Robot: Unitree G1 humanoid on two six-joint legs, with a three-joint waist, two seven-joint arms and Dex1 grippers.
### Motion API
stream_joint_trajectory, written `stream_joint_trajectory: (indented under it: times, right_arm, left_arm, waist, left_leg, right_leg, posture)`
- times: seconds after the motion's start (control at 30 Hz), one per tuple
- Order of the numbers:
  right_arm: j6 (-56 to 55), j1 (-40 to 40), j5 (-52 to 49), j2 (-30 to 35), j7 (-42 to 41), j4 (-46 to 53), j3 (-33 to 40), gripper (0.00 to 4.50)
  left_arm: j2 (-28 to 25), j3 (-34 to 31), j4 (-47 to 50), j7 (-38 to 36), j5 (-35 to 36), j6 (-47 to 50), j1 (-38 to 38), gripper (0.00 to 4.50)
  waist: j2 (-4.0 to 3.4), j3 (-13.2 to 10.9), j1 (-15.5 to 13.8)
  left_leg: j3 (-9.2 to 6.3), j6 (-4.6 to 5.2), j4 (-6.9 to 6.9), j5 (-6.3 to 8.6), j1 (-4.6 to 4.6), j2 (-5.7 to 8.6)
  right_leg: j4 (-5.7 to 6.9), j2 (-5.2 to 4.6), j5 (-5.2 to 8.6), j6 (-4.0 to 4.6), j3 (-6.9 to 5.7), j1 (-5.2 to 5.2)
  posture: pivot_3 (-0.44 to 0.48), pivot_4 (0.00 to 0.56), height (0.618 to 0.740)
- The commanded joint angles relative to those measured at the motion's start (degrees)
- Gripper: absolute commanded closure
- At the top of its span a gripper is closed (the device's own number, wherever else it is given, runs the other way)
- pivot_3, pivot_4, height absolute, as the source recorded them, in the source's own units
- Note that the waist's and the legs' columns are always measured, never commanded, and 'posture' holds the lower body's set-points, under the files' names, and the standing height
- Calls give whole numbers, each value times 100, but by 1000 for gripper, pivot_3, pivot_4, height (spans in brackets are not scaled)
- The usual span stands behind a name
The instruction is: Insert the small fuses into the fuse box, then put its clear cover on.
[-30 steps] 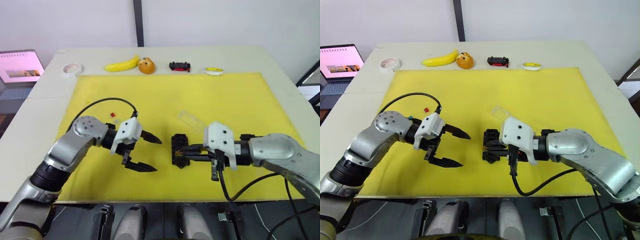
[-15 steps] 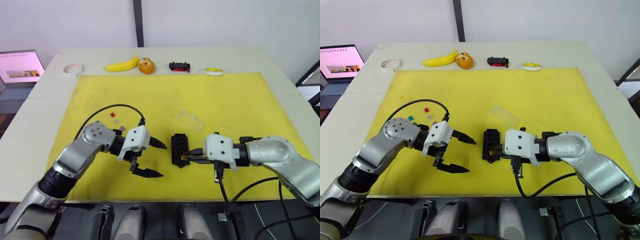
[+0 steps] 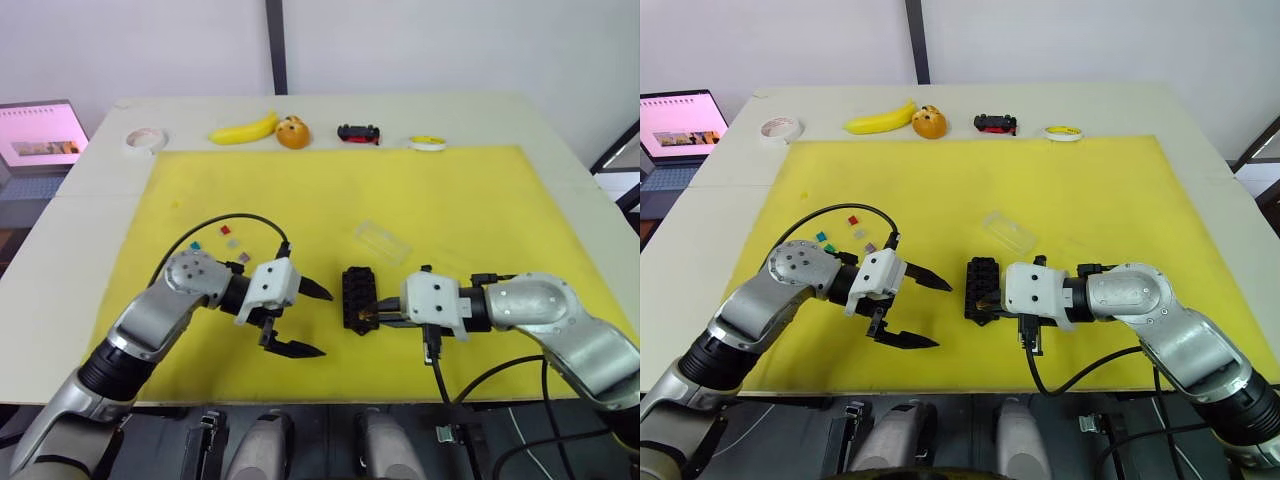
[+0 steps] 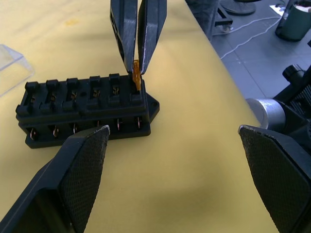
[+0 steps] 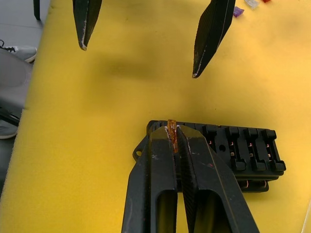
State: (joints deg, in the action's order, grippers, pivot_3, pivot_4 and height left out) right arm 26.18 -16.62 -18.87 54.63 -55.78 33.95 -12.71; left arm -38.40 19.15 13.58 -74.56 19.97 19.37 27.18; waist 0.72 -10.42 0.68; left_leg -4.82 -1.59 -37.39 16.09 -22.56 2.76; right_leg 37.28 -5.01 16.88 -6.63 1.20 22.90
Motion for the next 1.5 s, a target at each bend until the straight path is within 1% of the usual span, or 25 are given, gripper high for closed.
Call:
stream_joint_trajectory:
  times: [0.03, 0.33, 0.63, 1.17, 1.5]
  right_arm:
    - [73, -153, -89, -68, -35, 202, 213, 4500]
    - [21, -176, 32, -65, -88, 169, 190, 4500]
    - [-450, -44, 499, -121, -118, -62, 26, 4500]
    - [-416, 56, 512, -210, -236, -13, 98, 4500]
    - [-322, 112, 516, -331, -142, 20, 58, 4500]
  left_arm:
    - [13, -83, 66, -4, -2, -92, 2, 24]
    - [51, -94, 74, 28, -26, -101, -16, 24]
    - [94, -108, 23, 25, -45, -109, -9, 24]
    - [178, -88, -48, 94, -73, -59, 90, 24]
    - [213, -75, -61, 109, -78, -67, 120, 24]
  waist:
    - [0, 0, 0]
    - [0, 0, -1]
    - [0, 0, 1]
    - [-1, 1, -1]
    - [-1, 1, -1]
  left_leg:
    - [0, 0, 0, 0, 0, 0]
    - [0, 0, -2, 0, 0, 0]
    - [1, 0, -7, 0, 0, 0]
    - [1, 1, -22, 1, 1, 0]
    - [0, 5, -36, 3, 1, 0]
  right_leg:
    - [0, 0, 0, 0, 0, 0]
    - [3, 0, 0, 0, 0, 0]
    - [8, 1, 0, 0, 0, 0]
    - [19, 1, 0, 0, 0, -3]
    - [22, 2, 0, 0, -1, -8]
  posture:
    - [0, 150, 740]
    - [0, 150, 740]
    - [0, 150, 740]
    - [0, 150, 740]
    - [0, 150, 740]
